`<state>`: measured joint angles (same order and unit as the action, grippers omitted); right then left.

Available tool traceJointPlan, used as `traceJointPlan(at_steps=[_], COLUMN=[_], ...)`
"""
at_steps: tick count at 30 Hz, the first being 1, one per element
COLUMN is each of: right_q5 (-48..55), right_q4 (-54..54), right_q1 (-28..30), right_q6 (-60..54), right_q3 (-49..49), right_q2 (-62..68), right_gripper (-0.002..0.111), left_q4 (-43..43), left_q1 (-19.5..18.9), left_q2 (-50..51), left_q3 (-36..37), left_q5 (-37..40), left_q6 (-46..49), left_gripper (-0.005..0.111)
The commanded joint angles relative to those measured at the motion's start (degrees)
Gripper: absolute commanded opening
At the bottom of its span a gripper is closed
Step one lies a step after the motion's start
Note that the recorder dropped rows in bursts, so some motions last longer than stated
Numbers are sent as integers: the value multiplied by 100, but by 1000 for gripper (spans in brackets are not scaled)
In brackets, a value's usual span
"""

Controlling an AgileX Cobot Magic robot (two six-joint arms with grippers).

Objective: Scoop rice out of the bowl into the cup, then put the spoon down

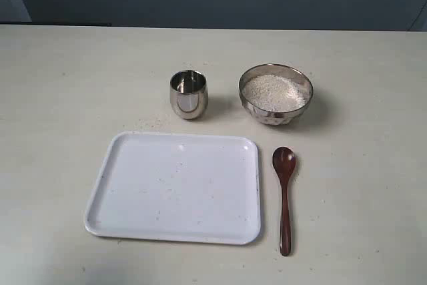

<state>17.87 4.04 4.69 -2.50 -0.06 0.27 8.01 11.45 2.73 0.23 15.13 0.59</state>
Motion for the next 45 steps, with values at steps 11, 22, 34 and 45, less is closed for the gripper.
traceJointPlan(at_steps=[11,22,34,45], right_q5=[-493,-3384,-1923,2339], right_q4=[-486,2634,2278,164], right_q1=[31,31,-33,-312], right_q6=[-18,1009,3465,990], right_q3=[6,6,-264,-4405], right_q2=[-27,-27,-27,3057], right_gripper=[-1,-1,-1,-1], left_q4=[-2,8,8,8], left_q1=[27,27,27,27], left_q2=[-3,-3,-3,-3], left_q3=[-23,-23,-23,-23], left_q5=[-64,-64,-64,-64], left_q6=[-5,-5,-5,-5], left_gripper=[1,1,1,1])
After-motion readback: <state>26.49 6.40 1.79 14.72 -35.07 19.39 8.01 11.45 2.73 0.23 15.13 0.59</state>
